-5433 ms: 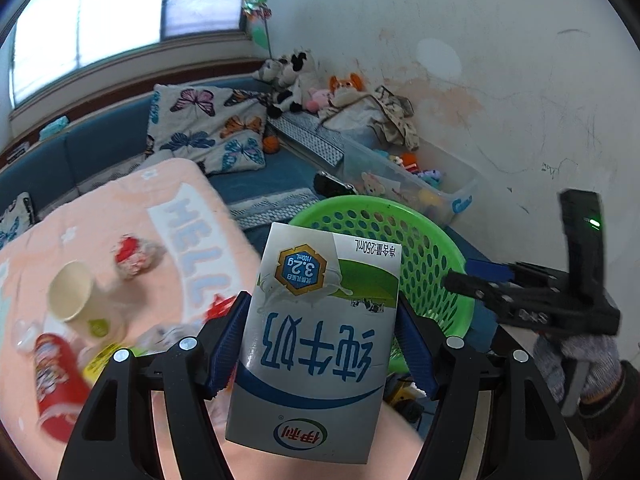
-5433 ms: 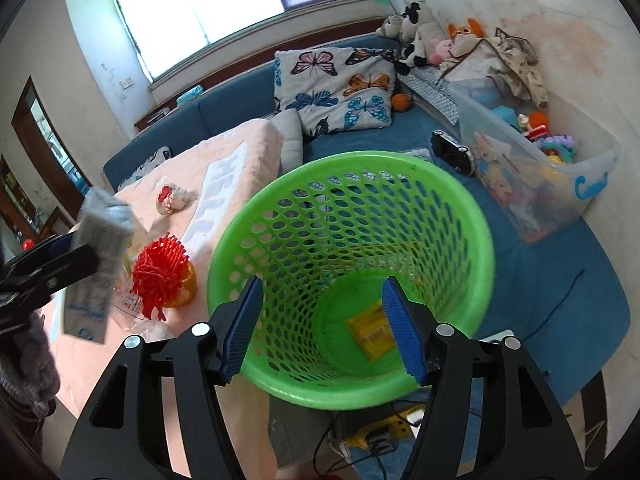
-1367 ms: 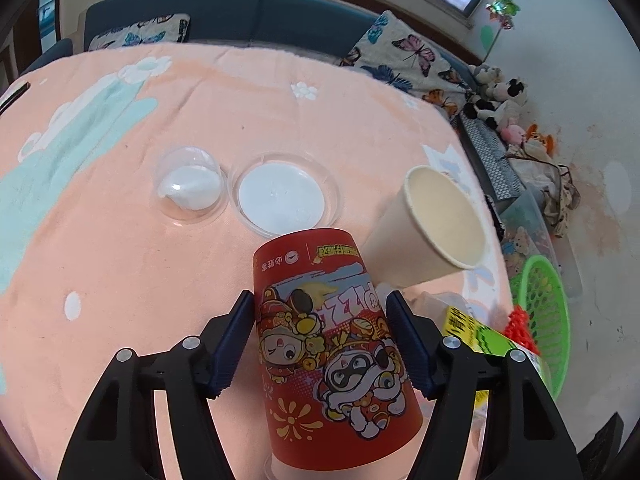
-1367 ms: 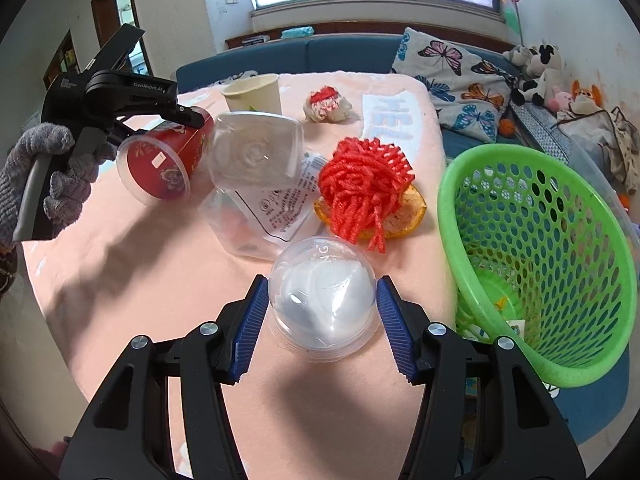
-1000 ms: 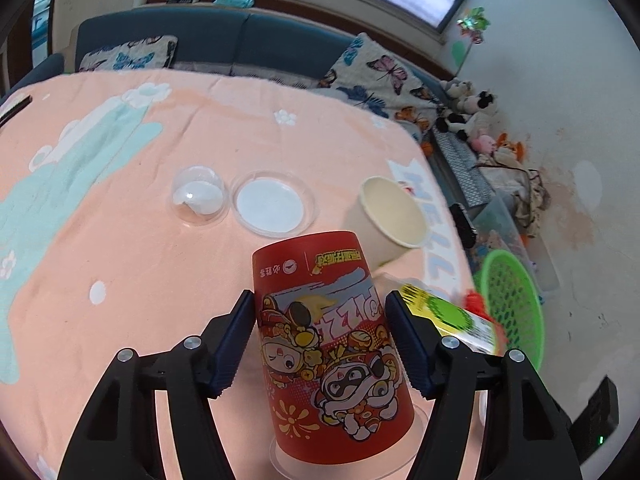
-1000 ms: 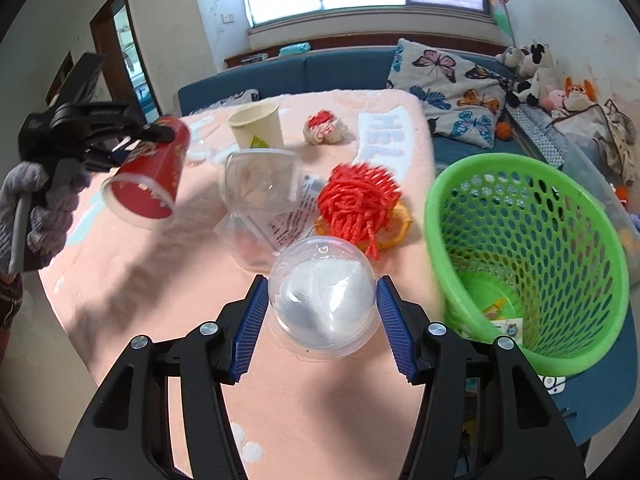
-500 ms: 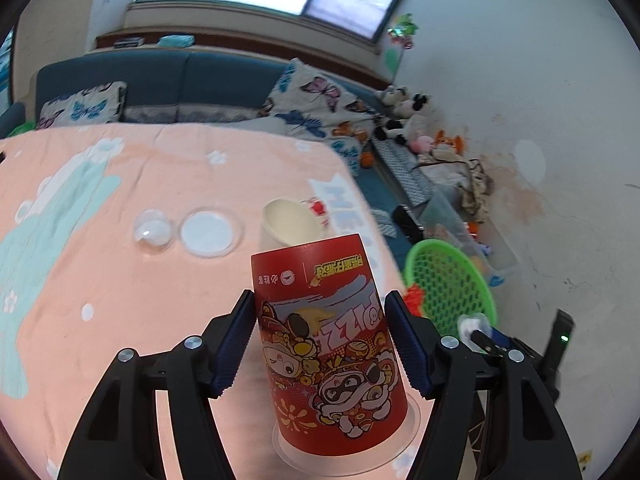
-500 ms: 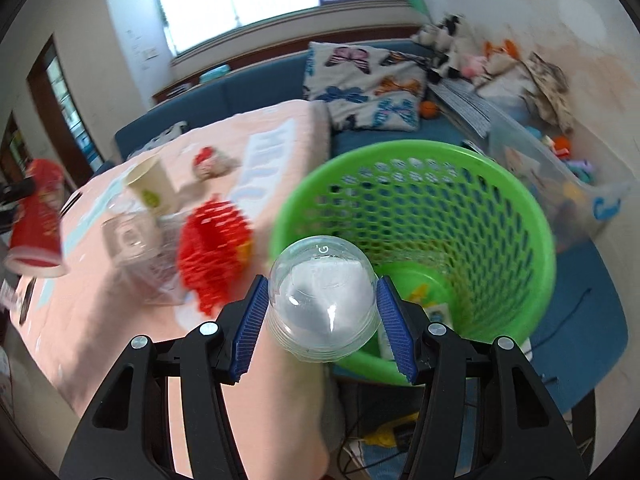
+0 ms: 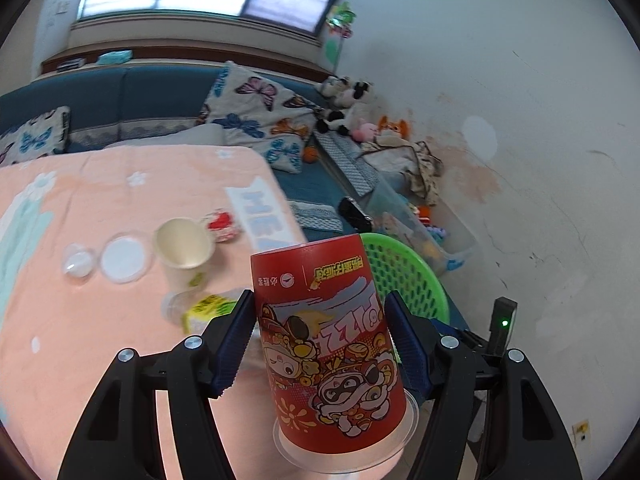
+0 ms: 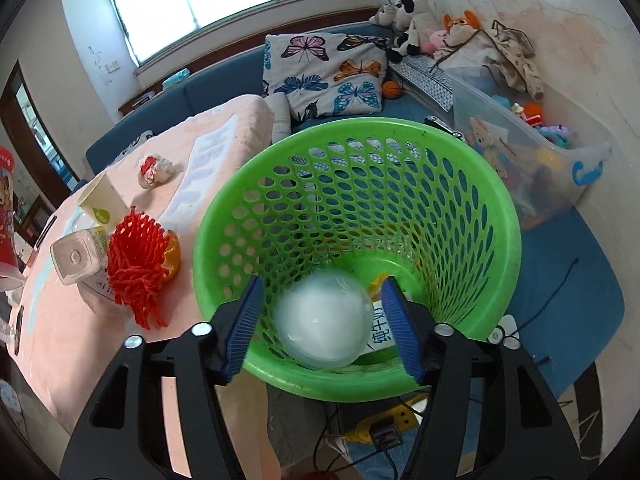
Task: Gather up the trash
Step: 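Drop the dome lid into the basket with the right tool while the left tool drops the red cup in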
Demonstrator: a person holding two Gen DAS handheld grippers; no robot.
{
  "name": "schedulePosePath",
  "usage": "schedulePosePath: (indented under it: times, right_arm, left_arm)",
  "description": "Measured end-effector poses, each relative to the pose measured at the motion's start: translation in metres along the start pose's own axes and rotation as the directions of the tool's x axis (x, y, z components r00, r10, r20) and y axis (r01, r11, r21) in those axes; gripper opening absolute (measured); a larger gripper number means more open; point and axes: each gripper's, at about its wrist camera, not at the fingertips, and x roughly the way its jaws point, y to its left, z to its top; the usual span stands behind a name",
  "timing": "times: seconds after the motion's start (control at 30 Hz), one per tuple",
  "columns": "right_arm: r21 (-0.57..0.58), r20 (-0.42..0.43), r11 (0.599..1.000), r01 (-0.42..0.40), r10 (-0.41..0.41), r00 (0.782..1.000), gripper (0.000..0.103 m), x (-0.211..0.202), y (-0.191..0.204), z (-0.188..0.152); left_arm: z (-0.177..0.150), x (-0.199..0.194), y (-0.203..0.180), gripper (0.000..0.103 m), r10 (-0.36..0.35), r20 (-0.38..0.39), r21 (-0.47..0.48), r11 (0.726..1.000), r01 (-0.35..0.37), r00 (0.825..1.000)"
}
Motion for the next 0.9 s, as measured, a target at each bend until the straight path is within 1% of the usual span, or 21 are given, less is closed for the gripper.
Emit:
schedulePosePath:
  times: [0.13, 0.27, 0.53, 0.67, 0.77, 0.9]
  right_arm:
    - [0.004, 0.012, 1.0, 0.001, -0.001, 1.0, 0.065, -0.008, -0.004, -0.001]
    - [0.005, 0.035, 1.0, 0.002, -0.002, 0.999, 0.065, -0.024, -0.01, -0.006]
    - [0.007, 0.067, 1.0, 0.02, -0.02, 0.998, 0.066, -0.052, -0.025, -0.019]
    - [0.022, 0.077, 0.999, 0.023, -0.025, 0.997, 0.066, -0.062, -0.034, -0.027]
    - [0.032, 0.077, 0.999, 0.026, -0.028, 0.997, 0.066, -0.064, -0.04, -0.031]
    - [0.046, 0.072, 0.999, 0.029, -0.032, 0.997, 0.066, -0.063, -0.046, -0.034]
  left_arm:
    - [0.008, 0.024, -0.026, 0.064, -0.03, -0.025, 0.034, 0.999, 0.031, 0.999]
    - [0.013, 0.052, -0.049, 0.064, -0.047, -0.059, 0.06, 0.997, 0.05, 0.997]
    - [0.015, 0.115, -0.086, 0.064, -0.058, -0.132, 0.101, 0.992, 0.072, 0.99]
    - [0.01, 0.151, -0.103, 0.064, -0.053, -0.174, 0.124, 0.989, 0.075, 0.983]
    - [0.006, 0.176, -0.114, 0.064, -0.028, -0.193, 0.148, 0.987, 0.057, 0.981]
    - [0.001, 0.2, -0.121, 0.062, -0.018, -0.22, 0.154, 0.987, 0.053, 0.975]
